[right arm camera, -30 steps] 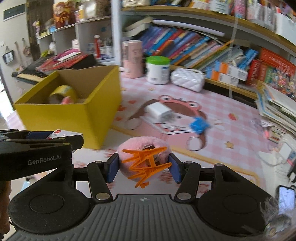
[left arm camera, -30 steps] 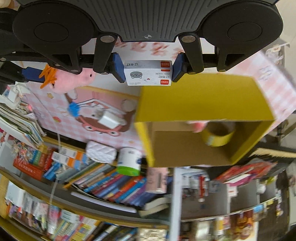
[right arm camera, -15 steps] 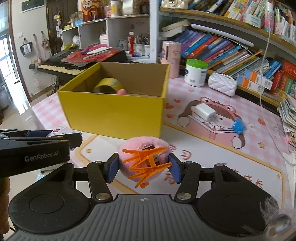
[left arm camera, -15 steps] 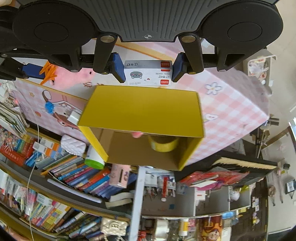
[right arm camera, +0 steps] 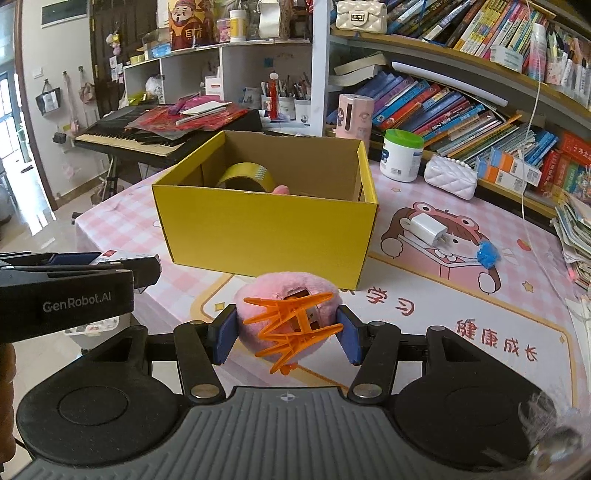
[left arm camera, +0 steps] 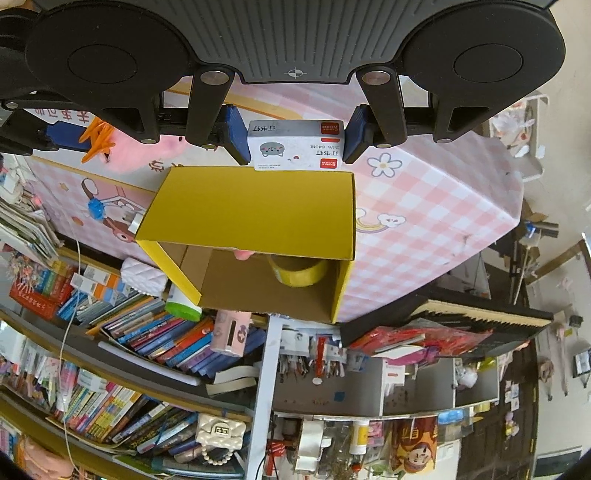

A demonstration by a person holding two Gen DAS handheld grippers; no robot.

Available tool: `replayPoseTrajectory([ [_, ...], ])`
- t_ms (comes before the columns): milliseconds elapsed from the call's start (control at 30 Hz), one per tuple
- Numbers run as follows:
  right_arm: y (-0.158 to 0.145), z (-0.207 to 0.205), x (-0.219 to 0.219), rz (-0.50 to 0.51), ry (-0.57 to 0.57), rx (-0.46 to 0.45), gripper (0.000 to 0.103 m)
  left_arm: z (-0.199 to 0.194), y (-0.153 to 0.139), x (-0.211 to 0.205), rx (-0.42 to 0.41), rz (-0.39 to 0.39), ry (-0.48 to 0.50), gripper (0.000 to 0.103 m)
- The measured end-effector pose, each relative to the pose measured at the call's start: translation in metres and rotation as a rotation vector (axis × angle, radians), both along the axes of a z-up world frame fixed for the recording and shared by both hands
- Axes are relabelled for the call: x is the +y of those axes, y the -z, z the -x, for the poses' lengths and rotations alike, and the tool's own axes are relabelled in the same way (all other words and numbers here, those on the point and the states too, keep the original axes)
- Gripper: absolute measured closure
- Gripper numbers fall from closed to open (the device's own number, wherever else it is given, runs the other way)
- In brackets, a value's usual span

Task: Organize objects
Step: 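Carry the pig and small white box toward the yellow box with both grippers, then open both grippers to drop the pig and small box into the box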

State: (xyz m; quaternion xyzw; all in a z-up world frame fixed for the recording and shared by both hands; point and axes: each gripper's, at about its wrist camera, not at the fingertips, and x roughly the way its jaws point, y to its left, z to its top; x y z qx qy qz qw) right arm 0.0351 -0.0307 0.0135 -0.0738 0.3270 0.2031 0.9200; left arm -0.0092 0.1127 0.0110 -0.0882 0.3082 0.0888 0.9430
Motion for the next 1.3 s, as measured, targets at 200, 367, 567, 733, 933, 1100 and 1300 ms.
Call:
replayPoseTrajectory([
  [200, -0.002, 0.005, 0.005, -0.001, 0.025, -0.008, 0.049, 0.002, -0.008, 0.001, -0.060, -0.012, 0.048, 0.051],
  [367, -0.014, -0.010, 0.007, -0.008, 0.029, -0.061, 0.049, -0.013, -0.024, 0.004, -0.141, -0.028, 0.045, 0.051],
  [567, -0.041, -0.050, 0.008, -0.018, 0.010, -0.194, 0.049, -0.050, -0.043, 0.012, -0.211, -0.035, -0.010, 0.051],
  [733, -0.059, -0.096, 0.010, -0.014, -0.016, -0.286, 0.049, -0.085, -0.041, 0.017, -0.196, -0.048, -0.055, 0.051],
  [933, -0.053, -0.148, 0.012, 0.012, -0.051, -0.265, 0.049, -0.122, -0.023, 0.014, -0.115, -0.055, -0.074, 0.051],
  [1100, -0.033, -0.173, 0.022, 0.063, -0.120, -0.215, 0.049, -0.142, -0.008, 0.012, -0.059, -0.072, -0.087, 0.051],
  [1300, -0.012, -0.191, 0.035, 0.115, -0.204, -0.163, 0.049, -0.159, 0.008, 0.012, 0.012, -0.087, -0.099, 0.050],
])
